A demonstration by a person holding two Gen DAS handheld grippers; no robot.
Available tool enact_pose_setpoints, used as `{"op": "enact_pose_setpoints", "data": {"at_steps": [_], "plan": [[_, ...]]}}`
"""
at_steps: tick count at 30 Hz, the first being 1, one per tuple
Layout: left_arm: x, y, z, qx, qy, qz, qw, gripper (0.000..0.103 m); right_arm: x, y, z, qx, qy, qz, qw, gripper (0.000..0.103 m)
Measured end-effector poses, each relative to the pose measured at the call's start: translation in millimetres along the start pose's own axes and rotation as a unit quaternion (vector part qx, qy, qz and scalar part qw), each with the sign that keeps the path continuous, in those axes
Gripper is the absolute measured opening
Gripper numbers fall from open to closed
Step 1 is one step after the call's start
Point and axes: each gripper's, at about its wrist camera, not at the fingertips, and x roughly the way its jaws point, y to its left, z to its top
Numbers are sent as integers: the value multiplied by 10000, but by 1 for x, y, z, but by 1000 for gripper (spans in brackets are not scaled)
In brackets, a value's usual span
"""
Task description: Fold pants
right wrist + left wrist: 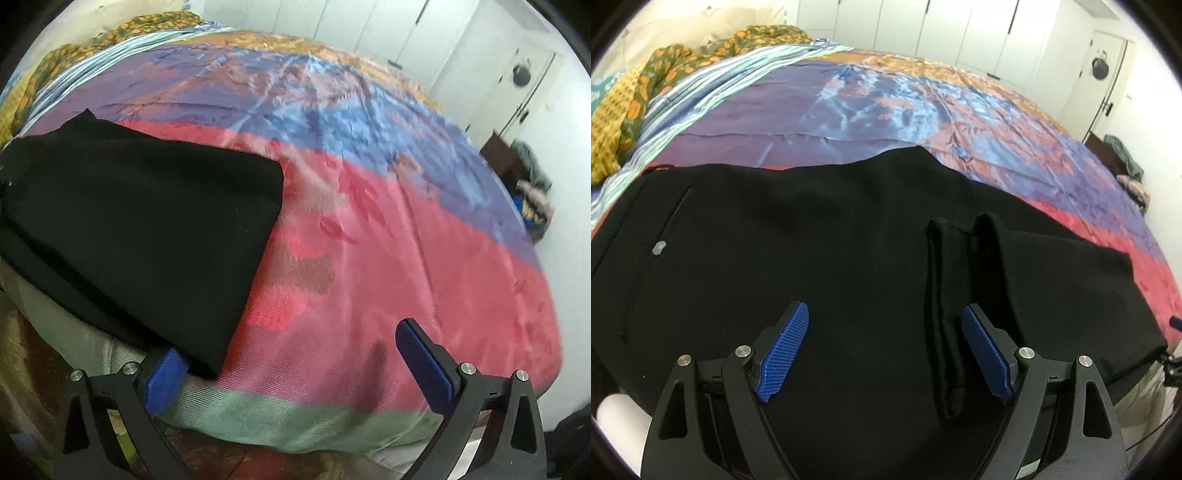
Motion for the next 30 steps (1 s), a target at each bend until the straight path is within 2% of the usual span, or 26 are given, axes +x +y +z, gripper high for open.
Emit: {"op": "enact_pose_setpoints", "data": {"at_steps": [2,4,6,8,11,13,14,16,17,19,21,22,24,25,28,29,30], "plan": [[-4,5,3,-178,27,-136,9997,86,-5,6,3,-112,-34,-65,9999,102],[-18,18,8,-642,-63,-450,9969,86,-15,10,7,-254,-21,31,9997,102],[-36,31,11,-1015,-273,-547,9930,86,-41,16,7,-509,-259,504,9971,102],[-57,30,15,-1047,-584,-516,9914,86,-73,20,5,-694,-648,1054,9899,102],[-79,3,24,-609,-958,-743,9908,86,-107,17,14,-583,-1203,1719,9760,102],[-82,-27,28,-148,-996,-1108,9887,86,-113,14,30,-341,-1520,2120,9648,102],[-80,-40,28,47,-943,-1265,9875,86,-109,13,40,-150,-1618,2496,9546,102],[-69,-64,23,387,-742,-1514,9849,86,-92,15,50,107,-1549,2967,9422,102],[-63,-71,19,501,-621,-1587,9841,86,-76,20,50,298,-1360,3283,9343,102],[-39,-79,10,714,-215,-1506,9858,86,-50,31,43,454,-1013,3552,9282,102],[-13,-77,2,723,291,-1323,9881,83,-7,49,27,596,-178,3316,9414,102],[-6,-74,-1,708,417,-1221,9891,82,3,55,19,618,-110,3218,9447,100],[-11,-67,0,695,344,-1093,9910,82,-12,60,16,477,-490,3024,9507,100],[-18,-63,1,600,269,-1165,9910,83,-22,62,19,419,-587,2955,9526,100],[-33,-50,2,338,5,-1236,9918,90,-49,61,21,355,-1190,2975,9466,103],[-34,-45,2,277,-26,-1171,9927,90,-48,61,19,425,-1226,2894,9484,103],[-33,-41,2,231,2,-1120,9934,90,-33,64,17,515,-956,2842,9526,103]]}}
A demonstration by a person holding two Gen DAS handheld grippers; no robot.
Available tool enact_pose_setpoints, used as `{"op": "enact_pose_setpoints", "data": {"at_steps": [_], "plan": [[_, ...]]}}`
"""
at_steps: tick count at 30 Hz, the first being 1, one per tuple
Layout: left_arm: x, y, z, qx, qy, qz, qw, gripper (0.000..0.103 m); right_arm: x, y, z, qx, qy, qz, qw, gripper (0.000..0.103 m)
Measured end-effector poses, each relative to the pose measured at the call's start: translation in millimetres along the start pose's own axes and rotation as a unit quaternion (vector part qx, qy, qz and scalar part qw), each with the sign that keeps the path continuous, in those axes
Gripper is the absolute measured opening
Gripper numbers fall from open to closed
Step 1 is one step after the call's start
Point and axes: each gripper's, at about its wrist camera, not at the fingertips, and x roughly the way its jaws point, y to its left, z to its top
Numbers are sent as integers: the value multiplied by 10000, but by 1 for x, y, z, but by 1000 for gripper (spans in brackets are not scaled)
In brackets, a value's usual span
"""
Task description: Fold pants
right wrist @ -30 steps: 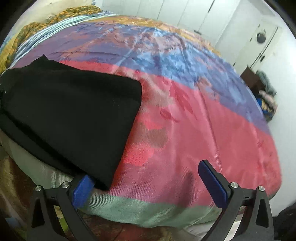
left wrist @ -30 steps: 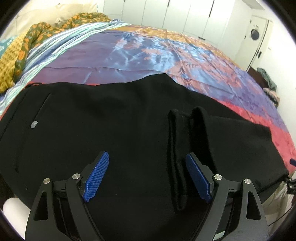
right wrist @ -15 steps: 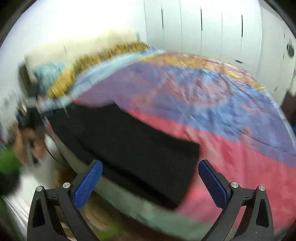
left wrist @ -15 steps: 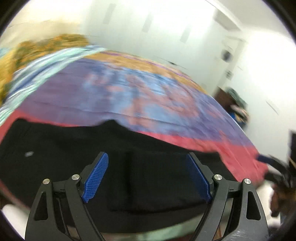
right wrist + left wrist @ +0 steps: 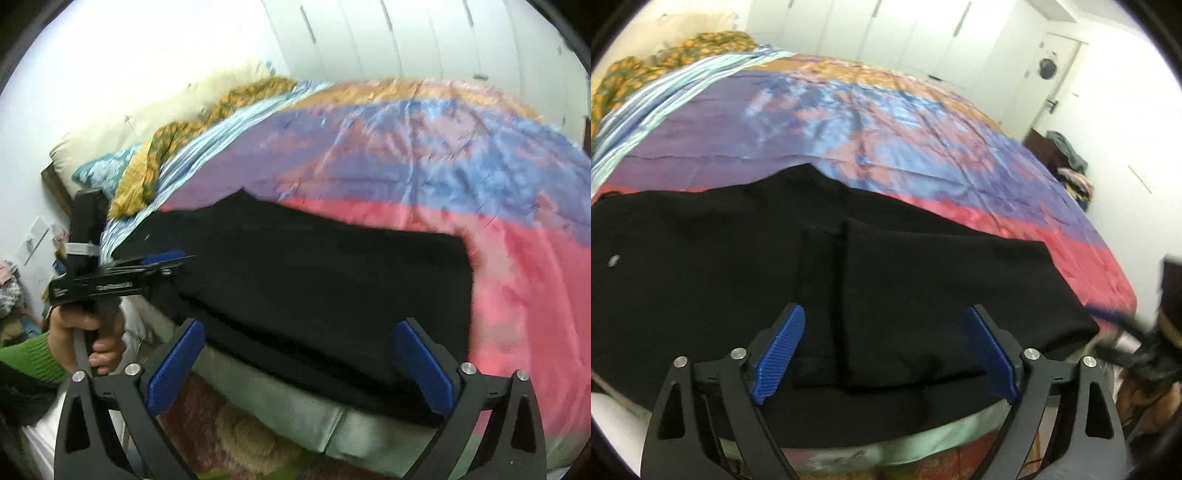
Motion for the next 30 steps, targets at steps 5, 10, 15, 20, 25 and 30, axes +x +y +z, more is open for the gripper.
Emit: {"op": "enact_pose_setpoints", "data": {"at_steps": [5,10,15,20,25,30], "plan": [[-21,49,19,-517,-103,233,9983,90,37,2,-13,-97,431,-303,9986,103],[-72,157,65,-1319,-485,821,9867,91,38,0,-13,-181,400,-338,9985,103],[-61,269,70,-2205,158,1276,9669,90,29,-12,-12,-77,344,-299,9989,103],[-17,293,47,-2072,974,944,9688,91,31,-9,-15,-278,374,-447,9979,103],[-14,290,46,-2236,685,322,9717,90,34,-5,-16,-453,403,-593,9964,103],[5,276,46,-1837,824,569,9779,86,36,-4,-17,-551,409,-694,9952,103]]}}
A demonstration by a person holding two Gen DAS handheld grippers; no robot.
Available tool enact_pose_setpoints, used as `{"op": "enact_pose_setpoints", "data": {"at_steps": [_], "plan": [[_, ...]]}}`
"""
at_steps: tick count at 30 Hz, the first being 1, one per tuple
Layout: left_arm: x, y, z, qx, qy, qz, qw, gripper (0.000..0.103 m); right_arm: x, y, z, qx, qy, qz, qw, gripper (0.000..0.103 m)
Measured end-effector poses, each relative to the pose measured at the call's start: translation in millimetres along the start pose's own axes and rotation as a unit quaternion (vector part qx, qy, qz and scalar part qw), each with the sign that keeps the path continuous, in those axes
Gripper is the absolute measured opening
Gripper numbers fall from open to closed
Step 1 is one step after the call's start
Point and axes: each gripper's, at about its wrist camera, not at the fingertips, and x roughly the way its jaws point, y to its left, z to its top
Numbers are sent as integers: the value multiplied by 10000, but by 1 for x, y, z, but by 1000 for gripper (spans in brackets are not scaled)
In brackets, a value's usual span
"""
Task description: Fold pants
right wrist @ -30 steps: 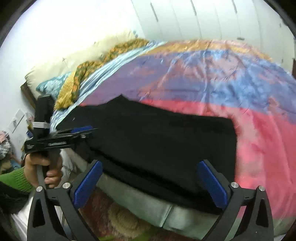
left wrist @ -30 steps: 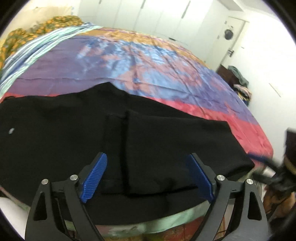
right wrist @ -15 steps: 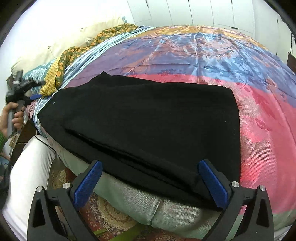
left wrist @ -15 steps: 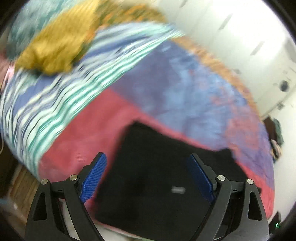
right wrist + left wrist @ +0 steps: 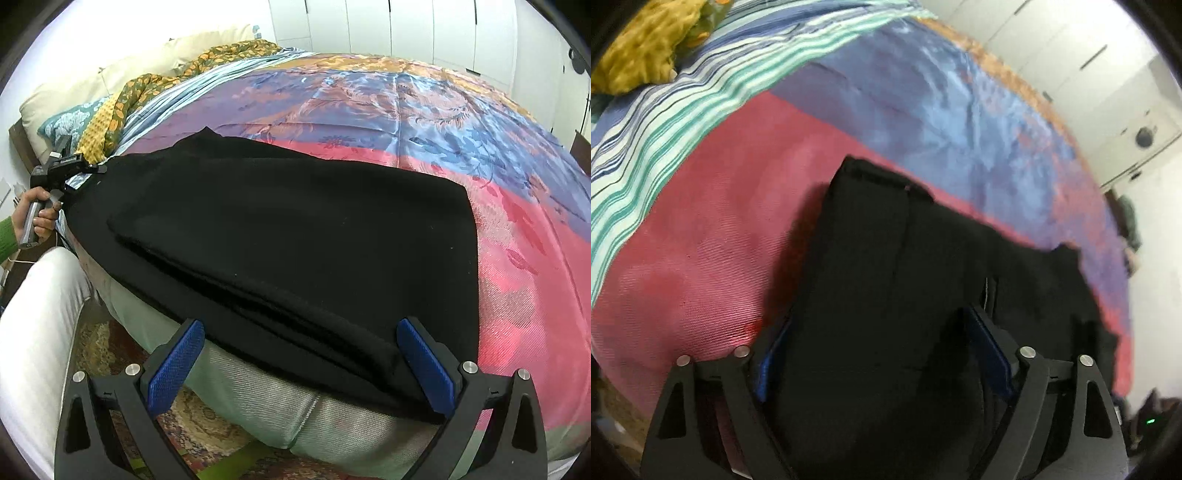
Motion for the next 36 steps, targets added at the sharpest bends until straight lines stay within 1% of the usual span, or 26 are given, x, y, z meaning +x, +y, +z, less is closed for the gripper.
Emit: {"op": "enact_pose_setpoints", "data": {"at_steps": [3,5,7,8,9,10,12,13,15,18,19,20,22,24,26,27,28,29,30,31,32,33,35,36], "plan": [[2,-2,3,-144,13,143,9998,84,1,1,-1,-53,5,-51,10000,103],[3,-6,5,-103,69,343,9993,78,1,2,-1,-85,7,-82,9999,103],[-2,-11,4,-50,168,422,9990,57,2,4,-1,-148,23,-139,9998,103],[-5,-14,5,-13,206,513,9985,51,2,6,-2,-196,38,-179,9996,103],[-9,-20,7,49,232,633,9977,40,3,8,-2,-263,57,-242,9993,103],[-16,-26,10,102,245,732,9970,32,4,10,-3,-324,72,-305,9990,103],[-31,-37,15,83,235,781,9966,26,6,15,-4,-485,117,-470,9976,103],[-40,-44,20,42,212,762,9969,24,6,16,-4,-518,129,-508,9973,103],[-61,-66,25,-14,130,570,9983,22,6,15,-4,-506,131,-503,9974,103],[-93,-109,26,-15,75,6,10000,21,4,12,-4,-431,114,-433,9981,103],[-101,-130,23,108,55,-179,9998,21,4,12,-4,-418,113,-424,9982,103],[-107,-152,20,281,32,-289,9992,21,4,12,-4,-419,115,-427,9981,103],[-111,-200,7,706,6,-421,9966,21,5,13,-4,-429,118,-437,9981,103],[-103,-244,-9,978,70,-614,9933,23,5,14,-4,-429,116,-441,9980,103],[-84,-284,-29,1195,197,-797,9894,28,5,14,-5,-435,116,-443,9980,103],[-71,-305,-40,1369,322,-970,9853,31,5,14,-5,-436,115,-446,9980,103],[-56,-323,-50,1506,548,-1212,9796,32,5,14,-5,-452,116,-451,9979,103],[-41,-340,-61,1574,804,-1493,9729,32,5,14,-5,-476,116,-464,9977,103],[-32,-353,-70,1620,963,-1675,9677,32,5,15,-6,-521,119,-487,9974,103],[-30,-362,-72,1671,1020,-1742,9651,32,6,16,-6,-565,125,-513,9970,103],[-31,-368,-74,1762,999,-1781,9629,32,6,17,-7,-615,134,-552,9965,103],[-36,-371,-74,1861,902,-1772,9622,35,7,18,-7,-651,153,-594,9960,103],[-49,-361,-66,1957,585,-1603,9657,38,8,19,-9,-735,151,-627,9952,103],[-57,-347,-59,1921,340,-1413,9706,41,8,19,-8,-738,155,-626,9952,103]]}}
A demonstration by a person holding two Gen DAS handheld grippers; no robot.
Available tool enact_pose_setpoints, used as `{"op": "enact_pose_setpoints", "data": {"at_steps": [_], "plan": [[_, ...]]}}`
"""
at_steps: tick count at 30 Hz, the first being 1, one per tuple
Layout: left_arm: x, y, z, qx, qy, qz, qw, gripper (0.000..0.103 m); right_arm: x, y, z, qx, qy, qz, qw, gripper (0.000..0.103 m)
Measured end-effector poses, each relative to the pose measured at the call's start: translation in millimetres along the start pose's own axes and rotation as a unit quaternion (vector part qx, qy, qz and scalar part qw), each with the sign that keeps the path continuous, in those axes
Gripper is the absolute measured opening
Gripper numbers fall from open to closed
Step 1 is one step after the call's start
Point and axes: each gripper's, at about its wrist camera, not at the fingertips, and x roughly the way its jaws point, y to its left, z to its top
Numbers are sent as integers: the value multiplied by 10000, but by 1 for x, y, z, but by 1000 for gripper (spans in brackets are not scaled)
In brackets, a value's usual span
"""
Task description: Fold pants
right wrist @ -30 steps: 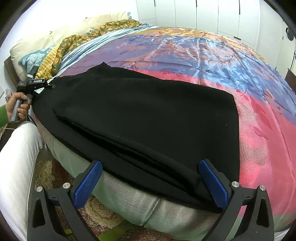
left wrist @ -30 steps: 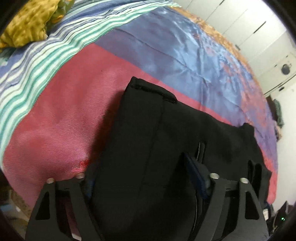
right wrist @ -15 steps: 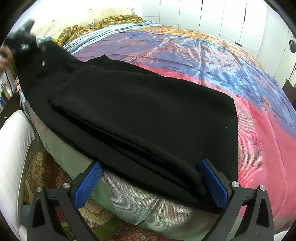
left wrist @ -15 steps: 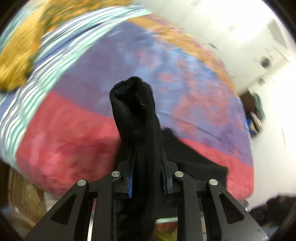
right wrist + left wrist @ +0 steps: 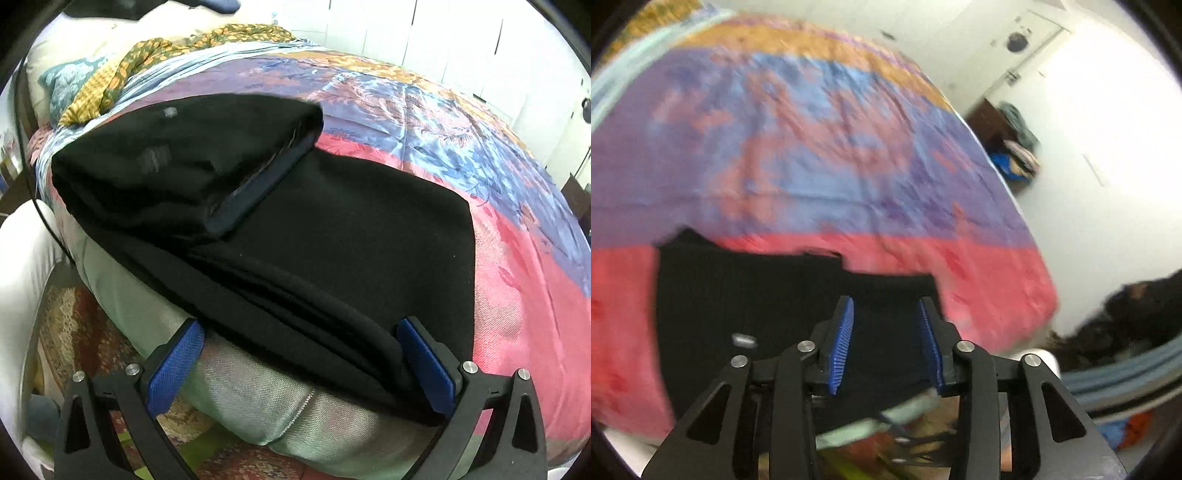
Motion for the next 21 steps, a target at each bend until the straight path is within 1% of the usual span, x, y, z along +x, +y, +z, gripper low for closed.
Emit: {"op": "enact_pose_setpoints", "data": {"at_steps": [1,2,3,4,5,6,8,9,11,12,13,14,16,18,19,20,21], "plan": [[-10,8,-2,-34,-149,202,9997,45,0,0,0,11,2,5,10000,103],[-18,20,-5,-78,-323,495,9982,46,0,0,0,30,1,13,10000,103],[-25,34,-9,-121,-499,885,9948,48,1,-1,0,47,-5,17,10000,103],[-29,47,-18,-164,-637,1287,9895,48,1,-1,1,53,-9,9,10000,103],[-28,56,-26,-198,-706,1573,9848,48,1,0,1,47,-10,0,10000,103],[-25,68,-40,-257,-719,1776,9811,48,1,1,0,38,-16,-12,10000,103],[-5,78,-61,-321,-581,1759,9822,45,0,2,0,35,-26,-17,10000,103],[11,80,-74,-308,-411,1660,9848,39,0,2,0,38,-29,-15,10000,103],[37,74,-95,41,-188,1756,9843,39,-1,1,0,40,-26,2,10000,103],[47,66,-104,313,-200,1872,9816,39,-2,0,1,37,-17,33,10000,103],[49,60,-111,504,-366,2022,9774,39,-6,-2,4,41,-1,88,10000,103],[46,59,-114,514,-504,2052,9761,39,-12,-5,8,75,22,150,9999,103],[40,66,-113,312,-519,1873,9804,39,-31,-14,15,272,-50,199,9994,103],[37,71,-113,240,-515,1758,9828,41,-55,-23,25,453,-260,129,9986,103],[40,71,-114,274,-541,1761,9825,41,-64,-28,34,544,-381,315,9973,103],[42,70,-115,320,-581,1796,9815,41,-71,-36,46,722,-487,765,9933,103],[45,68,-116,362,-618,1838,9803,41,-71,-43,55,907,-505,1157,9878,103]]}}
